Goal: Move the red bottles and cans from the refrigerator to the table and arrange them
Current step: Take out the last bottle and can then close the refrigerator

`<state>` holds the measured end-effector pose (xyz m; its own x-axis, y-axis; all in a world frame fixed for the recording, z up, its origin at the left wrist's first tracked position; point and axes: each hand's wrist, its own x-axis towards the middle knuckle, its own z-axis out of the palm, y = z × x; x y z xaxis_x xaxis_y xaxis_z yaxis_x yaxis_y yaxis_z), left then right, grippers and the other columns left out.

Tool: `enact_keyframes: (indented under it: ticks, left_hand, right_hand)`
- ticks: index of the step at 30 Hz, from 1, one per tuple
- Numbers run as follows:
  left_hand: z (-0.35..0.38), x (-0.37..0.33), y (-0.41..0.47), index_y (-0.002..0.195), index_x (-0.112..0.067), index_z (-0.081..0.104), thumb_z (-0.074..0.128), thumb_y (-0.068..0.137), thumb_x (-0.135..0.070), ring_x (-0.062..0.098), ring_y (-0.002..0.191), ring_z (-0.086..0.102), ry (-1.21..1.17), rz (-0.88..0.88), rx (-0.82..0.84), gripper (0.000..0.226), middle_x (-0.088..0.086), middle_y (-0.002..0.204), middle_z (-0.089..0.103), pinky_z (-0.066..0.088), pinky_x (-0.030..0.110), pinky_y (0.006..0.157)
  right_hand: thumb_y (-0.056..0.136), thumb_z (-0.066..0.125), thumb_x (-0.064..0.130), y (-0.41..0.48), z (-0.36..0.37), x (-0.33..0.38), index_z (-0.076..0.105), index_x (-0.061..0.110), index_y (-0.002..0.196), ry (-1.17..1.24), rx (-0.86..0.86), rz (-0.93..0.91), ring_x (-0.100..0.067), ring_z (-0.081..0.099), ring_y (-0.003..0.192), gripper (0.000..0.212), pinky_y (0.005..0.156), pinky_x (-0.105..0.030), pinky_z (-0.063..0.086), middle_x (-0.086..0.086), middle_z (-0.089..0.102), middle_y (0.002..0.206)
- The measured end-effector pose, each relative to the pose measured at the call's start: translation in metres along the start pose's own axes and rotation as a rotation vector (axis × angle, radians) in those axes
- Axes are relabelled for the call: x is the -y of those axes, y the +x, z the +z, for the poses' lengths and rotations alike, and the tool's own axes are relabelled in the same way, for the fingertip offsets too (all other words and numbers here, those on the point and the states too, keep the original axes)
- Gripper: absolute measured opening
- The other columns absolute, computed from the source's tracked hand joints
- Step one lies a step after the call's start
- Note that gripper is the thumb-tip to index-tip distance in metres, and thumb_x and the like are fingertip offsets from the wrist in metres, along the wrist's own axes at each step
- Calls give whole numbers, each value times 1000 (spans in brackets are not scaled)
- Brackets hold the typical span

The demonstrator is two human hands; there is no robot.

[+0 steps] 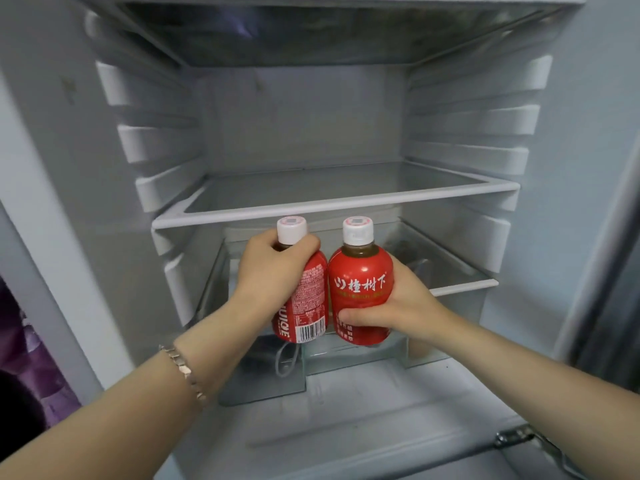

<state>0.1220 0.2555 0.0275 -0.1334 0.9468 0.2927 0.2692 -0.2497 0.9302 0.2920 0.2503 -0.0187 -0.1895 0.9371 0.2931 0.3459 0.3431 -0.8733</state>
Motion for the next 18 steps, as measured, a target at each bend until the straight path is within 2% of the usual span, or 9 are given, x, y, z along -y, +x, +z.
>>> enact_keyframes:
  ticks: [2, 5, 8, 12, 14, 16, 18]
  left_hand:
    - [-6, -2, -9, 68, -12, 60, 65, 80, -21, 15, 61, 62, 72, 25, 15, 16, 1, 60, 64, 47, 27, 59]
    - [-12, -8, -21, 56, -13, 55, 69, 76, -18, 7, 46, 56, 200, 34, 97, 25, -2, 46, 59, 41, 23, 51]
    - [-14, -15, -42, 52, -13, 52, 69, 76, -15, 1, 41, 51, 319, 63, 172, 29, -3, 43, 56, 41, 20, 45]
    - [-14, -22, -79, 58, -10, 59, 77, 73, -22, 5, 45, 56, 297, -17, 180, 27, -1, 50, 62, 46, 21, 52]
    - [-12, -27, -99, 56, -13, 56, 83, 65, -33, 2, 40, 54, 317, -66, 142, 35, -2, 49, 61, 42, 14, 44]
    - [-5, -35, -125, 56, -16, 55, 83, 63, -39, 0, 40, 53, 377, -77, 81, 37, -5, 48, 61, 41, 12, 41]
    - [2, -41, -150, 71, -21, 58, 81, 66, -38, 4, 51, 59, 408, -66, 36, 28, -7, 63, 66, 47, 17, 50]
  right_hand:
    - [56, 88, 6, -7, 2, 3, 50, 36, 104, 17, -7, 21, 0, 66, 87, 68, 77, -16, 53, 10, 66, 99]
    - [40, 91, 26, -18, 8, 4, 52, 35, 104, 12, -82, 54, -8, 67, 91, 75, 86, -32, 54, 7, 68, 100]
    - [38, 88, 31, -35, 12, 8, 51, 37, 99, -15, -138, 67, -10, 66, 92, 71, 90, -39, 53, 8, 67, 99]
    - [47, 89, 32, -65, 9, 17, 45, 36, 106, -158, -140, 86, -9, 62, 94, 73, 86, -32, 52, 14, 62, 100]
    - [48, 87, 36, -82, 8, 17, 42, 40, 107, -249, -135, 72, -11, 62, 93, 74, 84, -32, 53, 15, 61, 98]
    - [50, 83, 37, -106, 3, 18, 41, 42, 111, -326, -84, 24, -9, 62, 91, 74, 80, -31, 54, 18, 57, 93]
    - [53, 81, 38, -128, -3, 16, 42, 39, 118, -399, -37, -32, -7, 60, 91, 76, 79, -28, 53, 20, 55, 93]
